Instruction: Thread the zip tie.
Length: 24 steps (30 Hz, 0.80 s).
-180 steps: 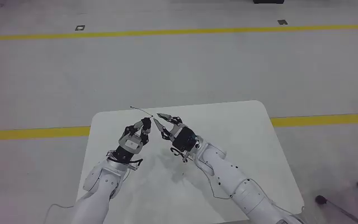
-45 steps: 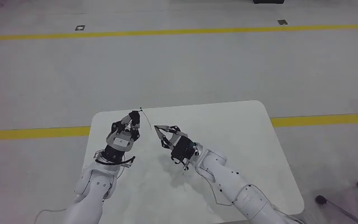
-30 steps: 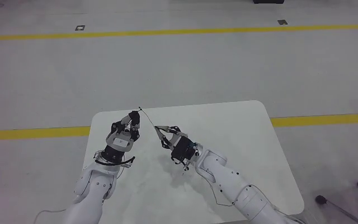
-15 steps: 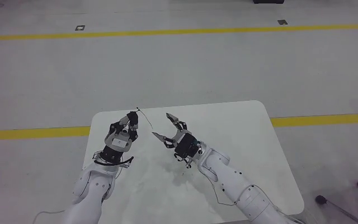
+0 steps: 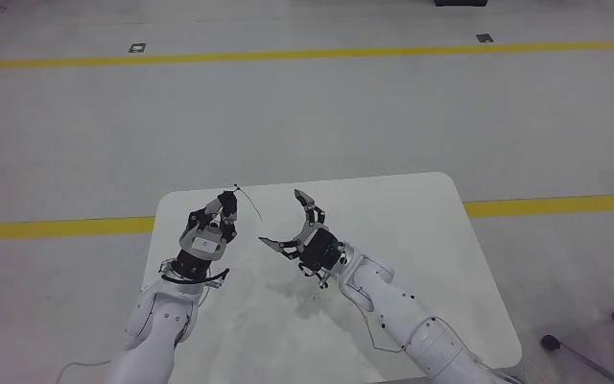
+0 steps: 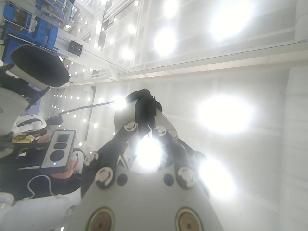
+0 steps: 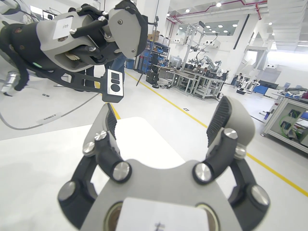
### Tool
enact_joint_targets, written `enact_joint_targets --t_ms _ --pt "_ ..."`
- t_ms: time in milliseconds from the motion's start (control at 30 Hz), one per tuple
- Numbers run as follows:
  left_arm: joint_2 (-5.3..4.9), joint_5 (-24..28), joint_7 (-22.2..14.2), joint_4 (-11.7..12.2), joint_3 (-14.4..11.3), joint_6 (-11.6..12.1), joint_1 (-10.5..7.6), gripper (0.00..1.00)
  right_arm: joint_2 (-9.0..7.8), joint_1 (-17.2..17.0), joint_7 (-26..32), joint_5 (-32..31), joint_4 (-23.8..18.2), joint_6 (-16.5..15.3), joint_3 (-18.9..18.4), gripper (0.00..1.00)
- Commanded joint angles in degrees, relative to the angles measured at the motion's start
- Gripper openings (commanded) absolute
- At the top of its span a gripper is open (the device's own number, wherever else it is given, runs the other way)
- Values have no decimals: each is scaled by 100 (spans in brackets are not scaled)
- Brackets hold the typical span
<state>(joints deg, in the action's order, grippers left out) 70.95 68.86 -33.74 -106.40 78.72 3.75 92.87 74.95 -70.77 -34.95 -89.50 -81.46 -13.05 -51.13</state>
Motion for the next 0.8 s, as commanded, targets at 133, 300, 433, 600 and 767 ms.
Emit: enact_joint_targets --t_ms 133,300,433,600,767 --pt "0 0 0 0 0 0 0 0 -99 -293 -116 335 -68 -271 -421 100" --pt "0 0 0 0 0 0 0 0 -207 -759 -122 1057 -267 -546 -982 100" --pt "0 0 0 0 0 0 0 0 -282 -1138 -30 1652 -491 -644 -1408 100" --pt "0 0 0 0 0 0 0 0 -378 -1492 139 2145 -781 -644 -1750 100" --pt "0 0 0 0 0 0 0 0 -421 -1550 248 2177 -892 -644 -1779 100"
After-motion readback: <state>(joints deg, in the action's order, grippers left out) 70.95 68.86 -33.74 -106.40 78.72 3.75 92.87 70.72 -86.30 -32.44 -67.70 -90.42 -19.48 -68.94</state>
